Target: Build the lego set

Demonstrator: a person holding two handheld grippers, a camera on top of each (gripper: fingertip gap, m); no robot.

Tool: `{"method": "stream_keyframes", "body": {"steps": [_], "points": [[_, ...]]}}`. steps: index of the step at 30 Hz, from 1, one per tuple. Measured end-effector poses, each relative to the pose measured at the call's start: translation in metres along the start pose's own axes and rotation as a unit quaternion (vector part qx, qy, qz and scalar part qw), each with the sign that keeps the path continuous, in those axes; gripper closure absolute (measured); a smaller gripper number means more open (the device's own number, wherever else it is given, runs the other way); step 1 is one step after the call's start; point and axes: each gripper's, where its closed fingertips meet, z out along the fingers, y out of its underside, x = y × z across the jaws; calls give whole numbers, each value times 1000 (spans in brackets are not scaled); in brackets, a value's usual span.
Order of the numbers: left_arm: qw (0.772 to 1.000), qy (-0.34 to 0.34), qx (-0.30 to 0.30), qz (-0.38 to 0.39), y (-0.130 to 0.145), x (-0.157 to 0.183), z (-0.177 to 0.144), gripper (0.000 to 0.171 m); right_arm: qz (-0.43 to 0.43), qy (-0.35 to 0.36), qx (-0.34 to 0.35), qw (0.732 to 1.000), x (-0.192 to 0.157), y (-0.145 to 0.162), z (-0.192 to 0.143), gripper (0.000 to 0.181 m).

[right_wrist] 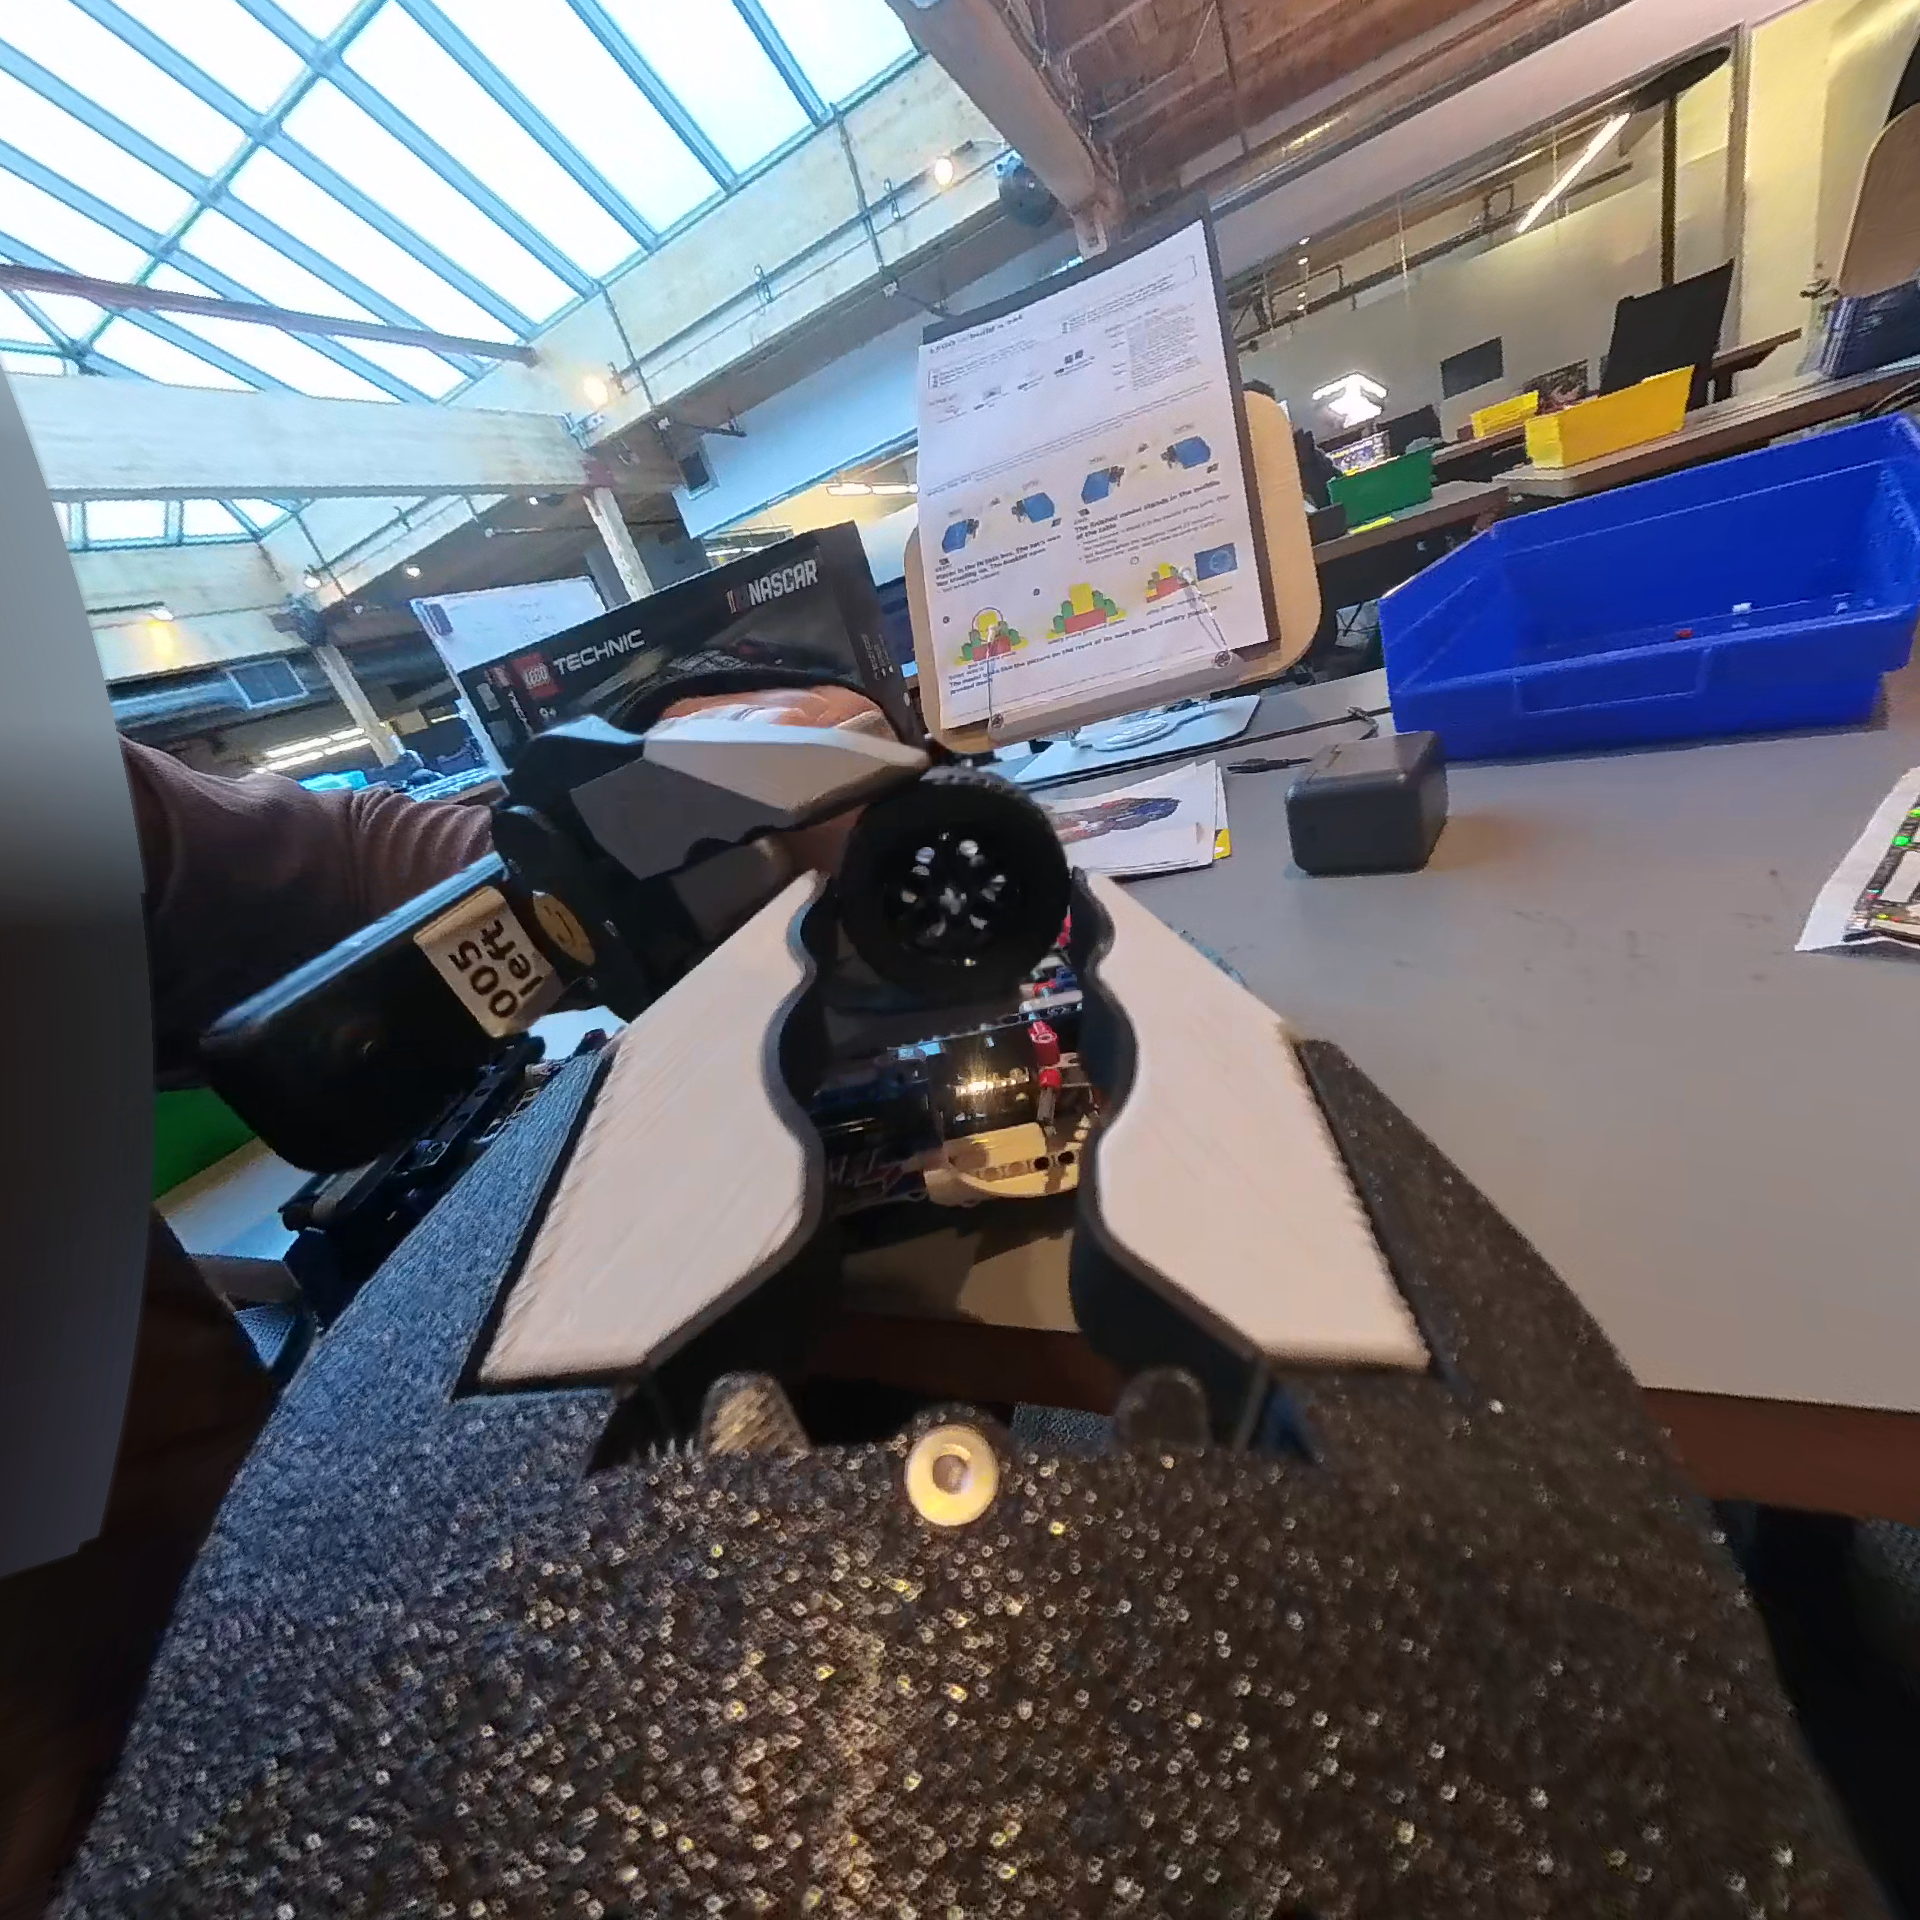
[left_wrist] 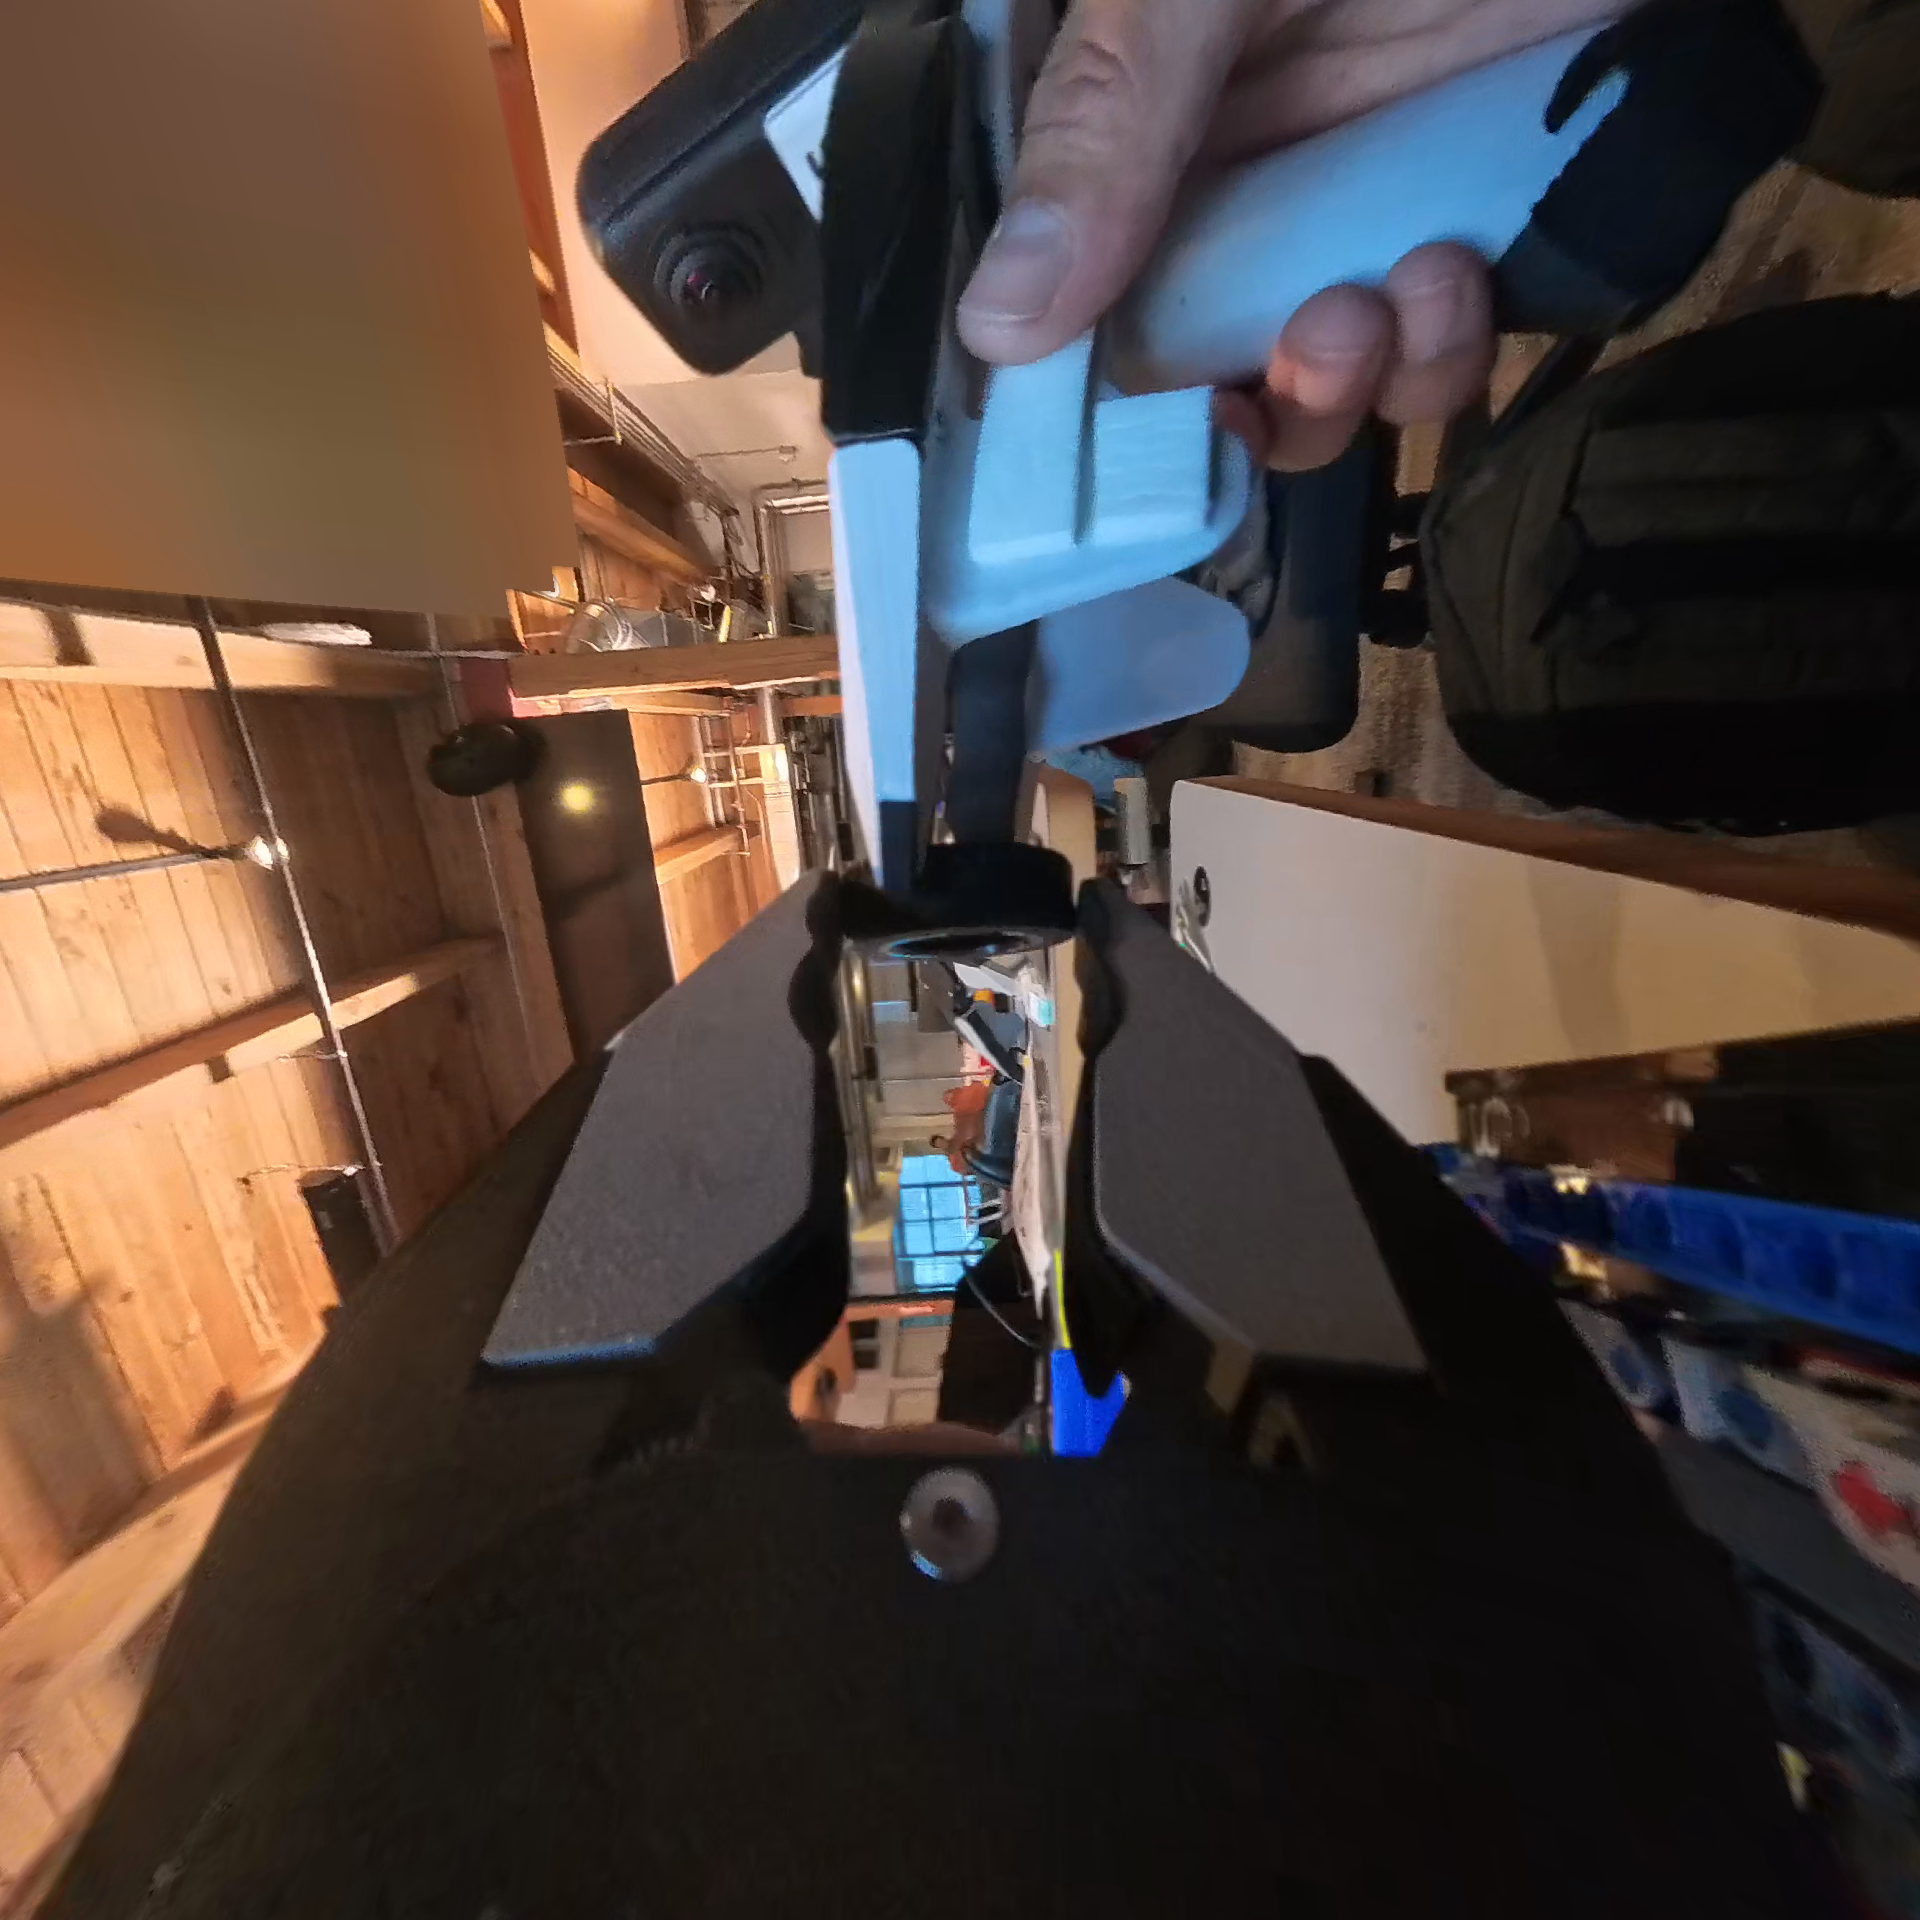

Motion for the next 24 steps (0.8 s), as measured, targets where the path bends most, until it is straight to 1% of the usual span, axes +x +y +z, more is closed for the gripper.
{"method": "stream_keyframes", "body": {"steps": [3, 6, 8, 9, 11, 12, 13, 14, 16, 17, 18, 19, 21, 23, 24], "points": [[999, -7, 1, 37, -1, 1, -1, 130, -9, -3, -3, 1000, -1, 1, 1, 142], [999, -12, 2, 35, -2, 1, -2, 129, -42, 8, -10, 999, -3, 2, 1, 142], [1000, -12, 6, 13, -3, 2, -3, 129, -55, 11, -12, 998, -3, 3, 0, 142], [1000, -2, 6, -5, -2, 4, -4, 129, -62, 15, -15, 998, -2, 5, 0, 142], [998, 30, 4, -57, 1, 8, -6, 127, -75, 18, -25, 997, 0, 9, 1, 142], [995, 51, -1, -88, 5, 9, -8, 120, -83, 21, -30, 996, 2, 11, 0, 142], [989, 81, -11, -120, 10, 10, -10, 118, -91, 20, -34, 995, 4, 15, 0, 142], [980, 124, -21, -155, 16, 14, -13, 124, -95, 20, -39, 995, 7, 19, -1, 142], [959, 174, -31, -223, 27, 10, -18, 132, -84, 23, -50, 995, 16, 32, 0, 142], [944, 207, -34, -254, 32, 11, -21, 141, -77, 22, -55, 995, 20, 38, 1, 143], [926, 241, -50, -286, 40, 13, -22, 145, -73, 24, -61, 995, 24, 45, 2, 142], [904, 272, -65, -322, 48, 17, -22, 144, -74, 24, -69, 995, 26, 51, 3, 142], [841, 372, -79, -385, 51, 34, -30, 145, -74, 25, -78, 994, 29, 60, 6, 142], [794, 432, -74, -422, 50, 45, -35, 147, -68, 19, -86, 994, 29, 68, 9, 142], [778, 453, -78, -428, 51, 51, -36, 149, -70, 19, -89, 993, 29, 71, 11, 142]]}}
